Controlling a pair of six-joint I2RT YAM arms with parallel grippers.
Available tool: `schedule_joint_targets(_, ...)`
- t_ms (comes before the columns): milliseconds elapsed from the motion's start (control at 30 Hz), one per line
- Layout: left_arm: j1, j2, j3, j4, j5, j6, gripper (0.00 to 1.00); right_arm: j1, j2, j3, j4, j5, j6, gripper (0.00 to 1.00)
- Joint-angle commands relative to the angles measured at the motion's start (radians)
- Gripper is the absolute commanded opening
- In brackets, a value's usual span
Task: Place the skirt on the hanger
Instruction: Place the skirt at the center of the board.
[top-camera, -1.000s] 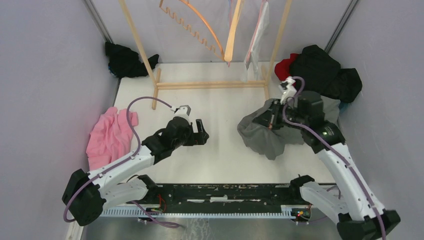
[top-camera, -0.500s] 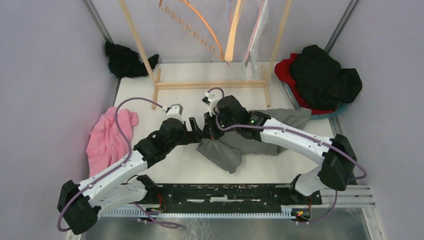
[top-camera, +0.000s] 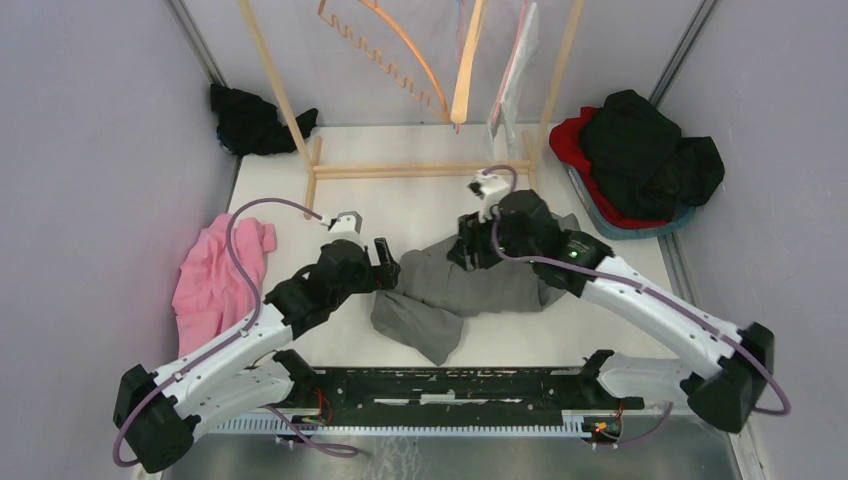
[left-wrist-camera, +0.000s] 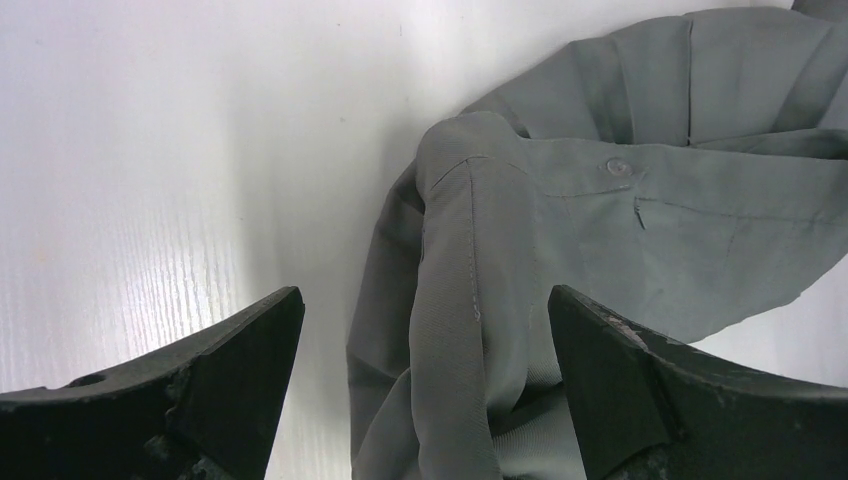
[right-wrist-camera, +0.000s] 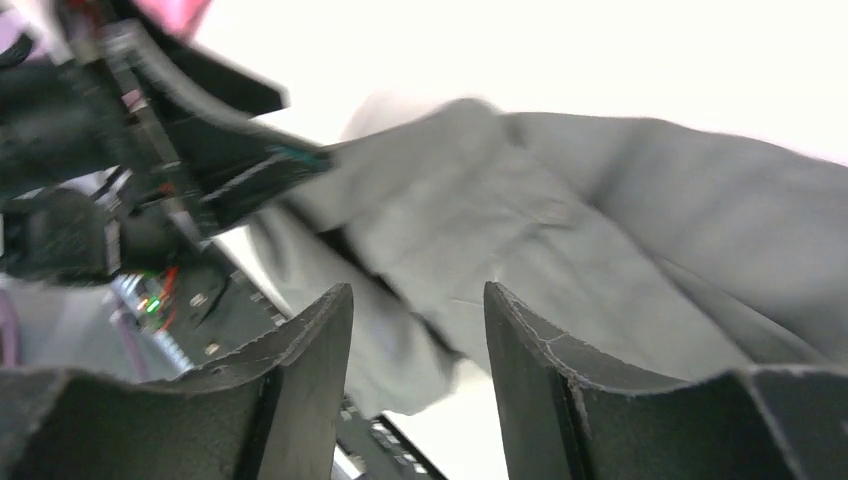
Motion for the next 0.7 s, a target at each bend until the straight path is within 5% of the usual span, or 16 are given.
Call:
schedule_joint_targets(0,0.000,0.054,0.028,0.067,0.002,-0.013,0.99,-0.195,-0.157,-0.105,-0.109,0.151,0.004,0.56)
schedule_joint_targets(133,0.004,0.199,0.108,0.102,0.025,0.014,0.99,-0.337,-0.172,-0.149,-0.167,0.230,-0.008,0.55)
schedule_joint_targets(400,0.119,0.443,0.307,0.080,0.165,0.071,0.99,-0.394,-0.168,-0.181,-0.205,0.334,-0.023,0.58)
schedule_joint_targets(667,0.166,0.509,0.296,0.112,0.262,0.088,0.99,-0.451,-0.133,-0.209,-0.168,0.267,-0.025,0.60)
